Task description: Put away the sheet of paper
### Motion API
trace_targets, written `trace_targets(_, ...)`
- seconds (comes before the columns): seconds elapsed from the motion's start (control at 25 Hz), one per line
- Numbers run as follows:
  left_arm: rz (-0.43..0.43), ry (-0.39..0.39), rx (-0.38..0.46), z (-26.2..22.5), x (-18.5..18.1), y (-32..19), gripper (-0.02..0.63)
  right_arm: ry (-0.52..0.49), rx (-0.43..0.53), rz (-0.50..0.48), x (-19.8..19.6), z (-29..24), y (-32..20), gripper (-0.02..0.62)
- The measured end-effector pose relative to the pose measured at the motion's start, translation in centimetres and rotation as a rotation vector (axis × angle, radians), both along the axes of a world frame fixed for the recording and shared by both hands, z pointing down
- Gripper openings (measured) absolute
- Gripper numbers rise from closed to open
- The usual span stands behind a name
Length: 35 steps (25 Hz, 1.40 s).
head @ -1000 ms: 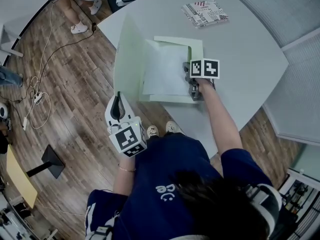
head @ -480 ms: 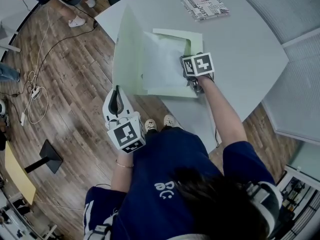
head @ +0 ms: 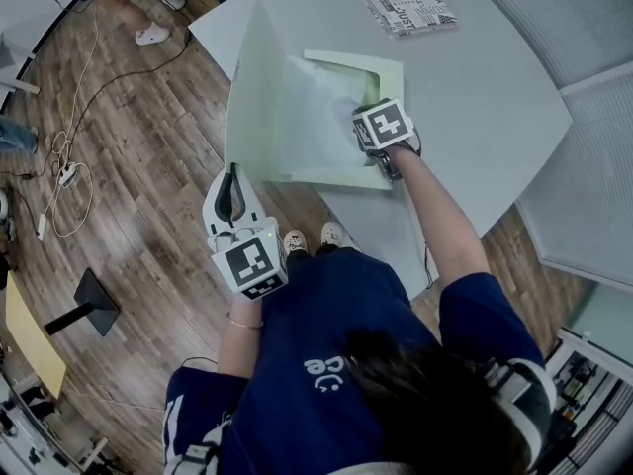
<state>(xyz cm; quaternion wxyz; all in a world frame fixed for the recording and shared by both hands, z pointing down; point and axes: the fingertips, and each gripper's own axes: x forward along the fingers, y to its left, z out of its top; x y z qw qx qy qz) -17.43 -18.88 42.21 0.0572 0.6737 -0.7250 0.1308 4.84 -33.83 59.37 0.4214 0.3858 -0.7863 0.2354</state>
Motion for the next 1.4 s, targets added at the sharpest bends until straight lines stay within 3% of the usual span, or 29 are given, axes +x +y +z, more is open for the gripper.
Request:
trace_targets(0.16, 0.004, -0.004, -0.002, 0.0, 0.3, 0.1, 0.008, -0.005, 0.000, 0.113, 1.2, 0.0, -0.9, 0.009)
trace_targets(0.4, 0.005, -0.008, -0.009, 0.2, 0.4, 0.2, 0.008, -0.014, -0.055, 0.174, 1.9, 0.0, -0.7, 0.009)
trace_targets(0.64, 0.011, -0.007, -0.004, 0.1, 0.4, 0.2, 0.008, 0.065, -0.046, 0.216, 3.2, -0.7, -0.1, 0.046)
trace_targets(0.8, 0.029, -0.007, 0.002, -0.1, 0.8, 0.3, 0.008, 0.060, -0.046, 0.221, 3.2, -1.3, 0.9, 0.119)
trace_targets(0.92, 0.046, -0.008, 0.003, -0.1, 1.1, 0.3, 0.008, 0.034, -0.070, 0.201, 2.4, -1.4, 1.5, 0.228)
trace_targets(1.04, 0.057, -0.006, 0.004, -0.1, 1.2, 0.5, 0.008, 0.057, -0.036, 0.210, 2.6, -2.1, 2.1, 0.340)
trace_targets(1.4, 0.110, 0.009, 0.035, -0.6, 2.9, 0.4, 0.008, -0.150, 0.072, 0.311, 4.3, -6.3, 3.4, 0.347)
